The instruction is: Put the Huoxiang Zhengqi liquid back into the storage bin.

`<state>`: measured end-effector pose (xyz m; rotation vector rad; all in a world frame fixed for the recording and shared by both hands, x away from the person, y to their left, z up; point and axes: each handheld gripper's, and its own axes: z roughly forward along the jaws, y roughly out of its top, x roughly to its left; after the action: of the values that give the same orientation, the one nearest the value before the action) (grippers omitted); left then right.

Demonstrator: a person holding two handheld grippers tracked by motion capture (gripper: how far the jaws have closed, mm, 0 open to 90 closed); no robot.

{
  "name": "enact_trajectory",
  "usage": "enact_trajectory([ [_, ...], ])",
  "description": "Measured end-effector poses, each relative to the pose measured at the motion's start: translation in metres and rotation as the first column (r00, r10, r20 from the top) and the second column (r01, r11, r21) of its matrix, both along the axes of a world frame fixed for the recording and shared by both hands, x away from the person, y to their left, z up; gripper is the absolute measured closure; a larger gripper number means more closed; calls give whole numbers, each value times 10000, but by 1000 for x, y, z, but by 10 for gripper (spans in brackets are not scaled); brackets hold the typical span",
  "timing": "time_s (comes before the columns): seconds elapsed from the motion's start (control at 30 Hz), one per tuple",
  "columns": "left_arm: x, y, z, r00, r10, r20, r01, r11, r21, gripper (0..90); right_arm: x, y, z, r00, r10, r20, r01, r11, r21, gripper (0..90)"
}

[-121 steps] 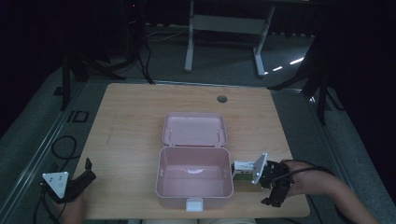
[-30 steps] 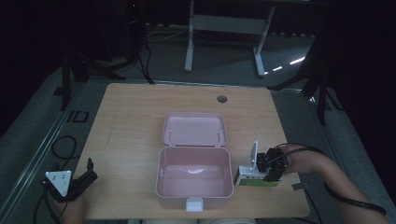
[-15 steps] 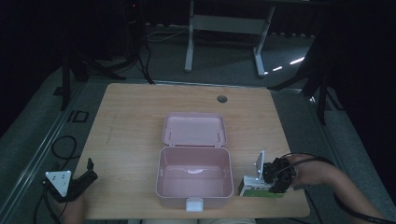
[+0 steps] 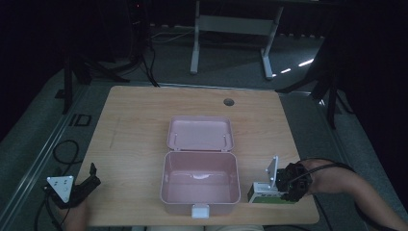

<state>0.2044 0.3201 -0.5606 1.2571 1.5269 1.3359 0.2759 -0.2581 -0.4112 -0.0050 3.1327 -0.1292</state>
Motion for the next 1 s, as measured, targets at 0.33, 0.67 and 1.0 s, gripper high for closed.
enact_trajectory([
  [0.33, 0, 0, 0, 10000, 32, 55, -32, 10000, -45, 32, -8, 2, 30, 9998, -214, 24, 214, 9995, -213, 623],
  [0.67, 0, 0, 0, 10000, 56, 55, -56, 10000, -53, 32, -16, 12, 71, 9996, -287, 3, 287, 9994, -169, 623],
  [1.0, 0, 1, 0, 10000, 59, 46, -58, 9999, -89, 32, -17, 25, 108, 9992, -269, 300, 275, 9994, -191, 623],
])
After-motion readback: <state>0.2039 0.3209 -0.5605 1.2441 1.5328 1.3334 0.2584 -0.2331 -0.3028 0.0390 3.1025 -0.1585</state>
